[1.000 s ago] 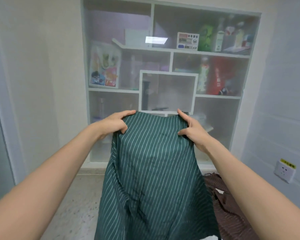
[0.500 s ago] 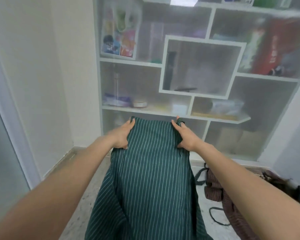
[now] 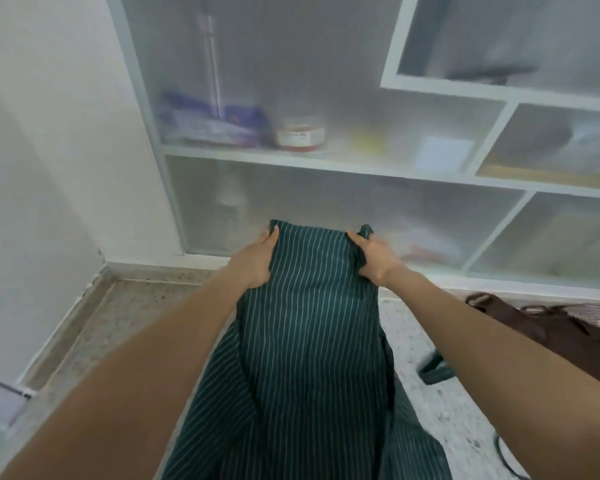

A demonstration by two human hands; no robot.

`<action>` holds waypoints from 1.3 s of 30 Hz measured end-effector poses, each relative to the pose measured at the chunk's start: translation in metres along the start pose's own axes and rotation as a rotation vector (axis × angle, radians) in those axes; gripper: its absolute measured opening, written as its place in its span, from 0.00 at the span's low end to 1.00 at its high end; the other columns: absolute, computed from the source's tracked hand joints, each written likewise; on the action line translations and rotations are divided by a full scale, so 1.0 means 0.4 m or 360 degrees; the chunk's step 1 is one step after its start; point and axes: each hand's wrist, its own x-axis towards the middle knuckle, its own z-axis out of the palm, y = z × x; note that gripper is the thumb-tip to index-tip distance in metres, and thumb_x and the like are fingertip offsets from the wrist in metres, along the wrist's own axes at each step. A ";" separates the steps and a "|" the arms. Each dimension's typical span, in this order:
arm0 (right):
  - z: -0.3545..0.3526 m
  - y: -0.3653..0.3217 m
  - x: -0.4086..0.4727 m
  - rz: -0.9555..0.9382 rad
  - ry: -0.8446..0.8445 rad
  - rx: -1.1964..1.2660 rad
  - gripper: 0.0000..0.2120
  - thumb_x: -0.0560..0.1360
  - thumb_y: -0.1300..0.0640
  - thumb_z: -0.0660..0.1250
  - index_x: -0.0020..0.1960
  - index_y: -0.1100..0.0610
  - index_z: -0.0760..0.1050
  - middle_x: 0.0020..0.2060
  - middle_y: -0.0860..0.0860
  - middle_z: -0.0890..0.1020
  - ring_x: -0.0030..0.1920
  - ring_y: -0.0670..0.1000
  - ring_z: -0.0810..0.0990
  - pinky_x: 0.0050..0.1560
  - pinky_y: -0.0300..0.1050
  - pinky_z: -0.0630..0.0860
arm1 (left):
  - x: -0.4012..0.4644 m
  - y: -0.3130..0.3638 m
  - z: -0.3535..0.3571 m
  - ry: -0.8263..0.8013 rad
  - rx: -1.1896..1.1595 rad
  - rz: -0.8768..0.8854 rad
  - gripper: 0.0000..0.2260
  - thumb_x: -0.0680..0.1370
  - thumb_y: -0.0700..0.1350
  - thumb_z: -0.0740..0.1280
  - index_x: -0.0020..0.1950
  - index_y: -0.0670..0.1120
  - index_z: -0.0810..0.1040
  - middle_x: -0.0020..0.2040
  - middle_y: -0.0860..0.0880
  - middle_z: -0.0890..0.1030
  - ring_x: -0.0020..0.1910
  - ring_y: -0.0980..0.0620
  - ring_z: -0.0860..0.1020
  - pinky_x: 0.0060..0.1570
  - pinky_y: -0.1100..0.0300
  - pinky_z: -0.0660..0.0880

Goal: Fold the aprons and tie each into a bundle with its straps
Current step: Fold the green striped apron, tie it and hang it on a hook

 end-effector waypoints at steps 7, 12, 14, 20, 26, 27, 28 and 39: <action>0.196 0.035 0.063 0.0318 -0.0138 0.0323 0.35 0.77 0.64 0.61 0.77 0.49 0.47 0.48 0.59 0.79 0.39 0.54 0.76 0.43 0.47 0.74 | 0.087 -0.069 0.210 -0.0009 -0.0008 -0.0232 0.33 0.78 0.37 0.61 0.78 0.53 0.49 0.78 0.46 0.41 0.74 0.42 0.57 0.68 0.50 0.63; 0.353 0.046 0.005 0.0448 -0.0255 0.0511 0.22 0.78 0.62 0.60 0.72 0.59 0.62 0.57 0.62 0.77 0.55 0.60 0.77 0.45 0.44 0.71 | 0.033 -0.078 0.356 -0.0014 0.0056 0.0085 0.20 0.78 0.37 0.61 0.70 0.40 0.65 0.69 0.41 0.63 0.64 0.43 0.66 0.61 0.55 0.68; 0.409 0.045 -0.020 0.0445 -0.0384 0.0489 0.25 0.79 0.60 0.61 0.74 0.59 0.59 0.59 0.62 0.75 0.56 0.59 0.76 0.45 0.44 0.70 | 0.017 -0.075 0.399 -0.0101 -0.0028 0.0131 0.21 0.79 0.38 0.61 0.71 0.40 0.64 0.68 0.41 0.63 0.62 0.44 0.68 0.60 0.55 0.69; 0.509 0.093 -0.066 0.0463 -0.0884 0.0289 0.48 0.71 0.52 0.73 0.77 0.48 0.40 0.76 0.58 0.40 0.75 0.66 0.47 0.72 0.60 0.56 | -0.004 -0.075 0.473 -0.0947 0.0093 -0.0022 0.55 0.66 0.56 0.76 0.77 0.54 0.37 0.75 0.49 0.30 0.74 0.42 0.33 0.65 0.29 0.47; 0.528 0.201 -0.125 0.0349 -0.1023 0.0126 0.61 0.63 0.53 0.79 0.73 0.39 0.32 0.72 0.49 0.28 0.75 0.59 0.34 0.69 0.71 0.55 | -0.002 -0.063 0.480 -0.0964 0.0243 -0.0093 0.62 0.61 0.55 0.80 0.75 0.56 0.33 0.73 0.49 0.27 0.73 0.42 0.31 0.64 0.26 0.48; 0.524 0.212 -0.134 0.0342 -0.1000 0.0095 0.61 0.63 0.52 0.79 0.74 0.38 0.33 0.73 0.48 0.29 0.75 0.58 0.34 0.68 0.73 0.54 | -0.002 -0.053 0.477 -0.0954 0.0301 -0.0127 0.62 0.61 0.55 0.80 0.75 0.56 0.33 0.74 0.49 0.28 0.74 0.41 0.33 0.64 0.26 0.48; 0.518 0.217 -0.142 0.0317 -0.0960 0.0031 0.58 0.64 0.51 0.78 0.74 0.38 0.36 0.74 0.48 0.31 0.75 0.57 0.34 0.68 0.74 0.52 | -0.003 -0.041 0.474 -0.0936 0.0403 -0.0172 0.61 0.61 0.56 0.79 0.76 0.55 0.34 0.75 0.47 0.30 0.74 0.39 0.35 0.64 0.26 0.48; 0.526 0.217 -0.341 0.0729 -0.0611 0.0222 0.39 0.76 0.48 0.66 0.76 0.56 0.46 0.73 0.64 0.52 0.73 0.65 0.54 0.67 0.59 0.64 | -0.182 0.273 0.576 -0.0923 0.0296 -0.0130 0.48 0.68 0.54 0.75 0.77 0.48 0.47 0.75 0.37 0.48 0.73 0.33 0.51 0.64 0.32 0.60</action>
